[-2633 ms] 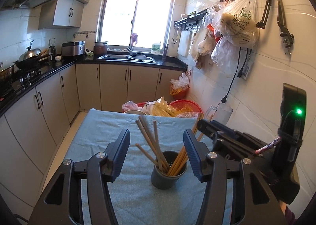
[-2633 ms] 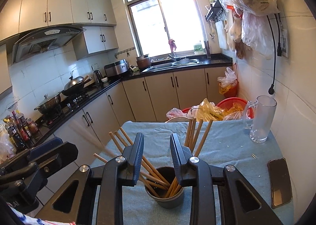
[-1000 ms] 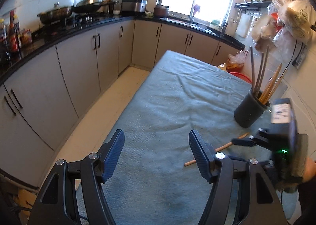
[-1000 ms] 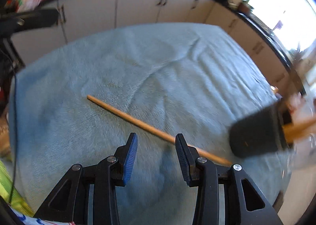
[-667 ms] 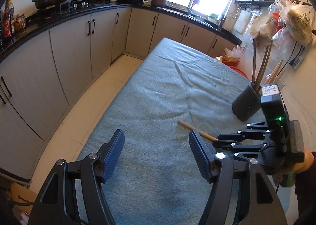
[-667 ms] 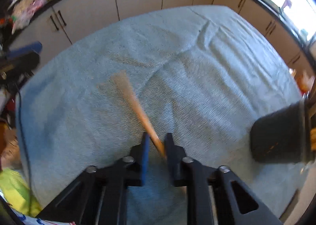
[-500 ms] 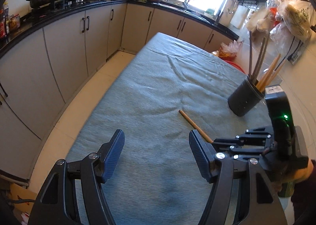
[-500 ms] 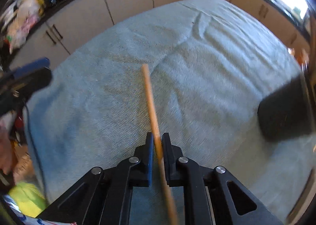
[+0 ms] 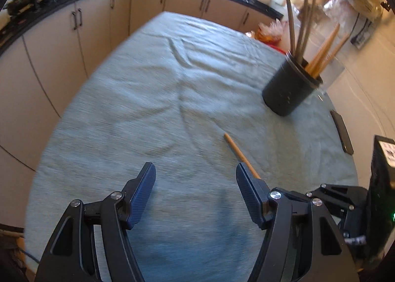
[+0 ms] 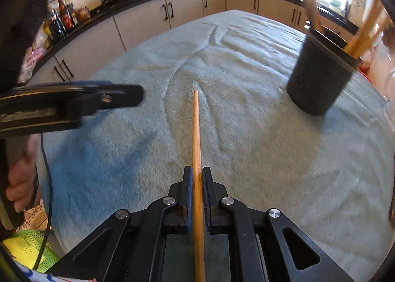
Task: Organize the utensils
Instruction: 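Lift the chopstick upright with the right gripper and carry it over the cup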
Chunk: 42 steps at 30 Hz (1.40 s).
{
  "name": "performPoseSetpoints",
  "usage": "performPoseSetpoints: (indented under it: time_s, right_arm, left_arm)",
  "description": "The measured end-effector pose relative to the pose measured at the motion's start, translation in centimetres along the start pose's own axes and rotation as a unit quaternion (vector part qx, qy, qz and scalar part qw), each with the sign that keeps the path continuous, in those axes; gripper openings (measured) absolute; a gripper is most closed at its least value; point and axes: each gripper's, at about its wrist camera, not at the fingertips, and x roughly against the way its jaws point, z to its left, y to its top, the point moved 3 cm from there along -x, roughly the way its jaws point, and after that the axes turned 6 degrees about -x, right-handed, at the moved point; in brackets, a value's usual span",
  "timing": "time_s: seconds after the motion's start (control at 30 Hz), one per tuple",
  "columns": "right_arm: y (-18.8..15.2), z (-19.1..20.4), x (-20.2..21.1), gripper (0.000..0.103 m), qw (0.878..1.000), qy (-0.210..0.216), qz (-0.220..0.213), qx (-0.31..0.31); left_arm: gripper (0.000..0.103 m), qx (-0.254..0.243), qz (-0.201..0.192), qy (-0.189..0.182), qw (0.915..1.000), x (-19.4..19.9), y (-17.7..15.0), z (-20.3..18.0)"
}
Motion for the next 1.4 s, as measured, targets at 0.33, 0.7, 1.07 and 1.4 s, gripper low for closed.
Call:
performPoseSetpoints:
  time_s: [0.33,0.7,1.07,1.4]
  right_arm:
    - [-1.5,-0.6,1.6,0.008,0.999,0.026,-0.037,-0.029]
    - [-3.1,-0.1,2.9,0.008,0.996,0.053,-0.059,-0.036]
    - [-3.4,-0.3,3.4,0.009,0.994,0.065,-0.067,-0.048]
    - [-2.3,-0.5,6.8,0.008,0.992,0.061,-0.102,-0.05]
  left_arm:
    - [0.066,0.01,0.034,-0.061,0.9975,-2.9,0.1,-2.6]
    - [0.013,0.032,0.064,-0.126,0.9894,-4.8,0.4,-4.2]
    - [0.01,0.043,0.046,-0.153,0.9862,-2.5,0.7,-5.0]
    - [0.007,-0.029,-0.026,-0.155,0.9871,3.8,3.4,-9.0]
